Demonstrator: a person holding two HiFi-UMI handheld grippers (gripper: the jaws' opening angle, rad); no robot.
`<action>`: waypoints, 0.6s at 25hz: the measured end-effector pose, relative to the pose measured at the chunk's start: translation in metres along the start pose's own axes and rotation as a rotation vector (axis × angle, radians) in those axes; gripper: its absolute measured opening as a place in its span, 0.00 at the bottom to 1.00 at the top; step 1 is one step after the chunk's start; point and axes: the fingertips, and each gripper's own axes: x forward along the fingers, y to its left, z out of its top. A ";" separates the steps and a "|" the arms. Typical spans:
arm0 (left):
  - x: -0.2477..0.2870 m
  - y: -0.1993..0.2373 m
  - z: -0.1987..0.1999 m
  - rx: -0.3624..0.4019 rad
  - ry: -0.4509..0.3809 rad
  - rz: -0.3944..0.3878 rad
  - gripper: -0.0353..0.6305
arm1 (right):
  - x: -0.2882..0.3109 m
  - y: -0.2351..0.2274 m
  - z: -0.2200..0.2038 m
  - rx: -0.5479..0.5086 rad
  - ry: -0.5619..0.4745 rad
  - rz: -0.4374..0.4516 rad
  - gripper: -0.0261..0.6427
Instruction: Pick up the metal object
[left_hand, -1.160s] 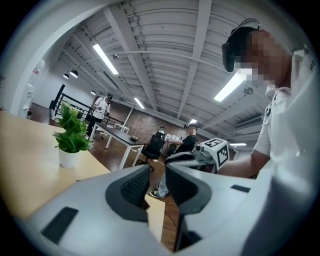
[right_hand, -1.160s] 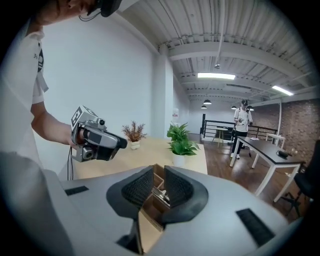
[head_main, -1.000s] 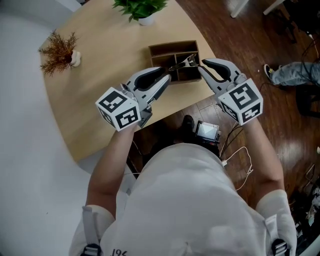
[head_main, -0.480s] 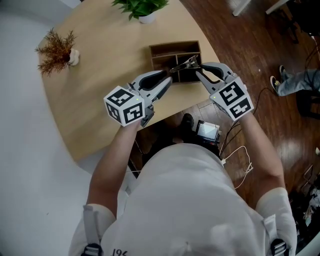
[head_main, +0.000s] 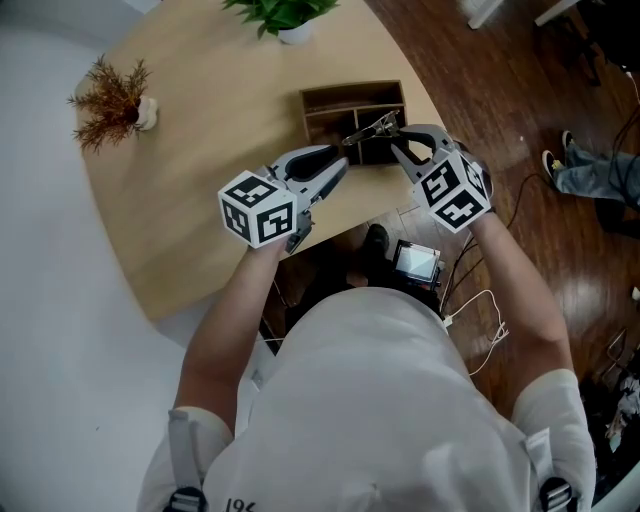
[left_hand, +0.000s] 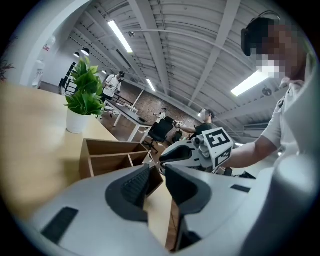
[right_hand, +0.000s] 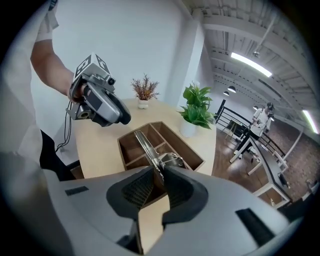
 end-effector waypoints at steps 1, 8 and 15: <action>0.001 0.001 -0.001 -0.004 0.002 0.000 0.17 | 0.002 -0.002 -0.001 -0.014 0.008 -0.008 0.11; 0.006 0.001 -0.006 -0.019 0.018 -0.009 0.17 | 0.009 -0.002 -0.003 -0.194 0.063 -0.055 0.11; 0.011 0.002 -0.009 -0.028 0.027 -0.018 0.17 | 0.020 0.000 -0.010 -0.393 0.143 -0.050 0.11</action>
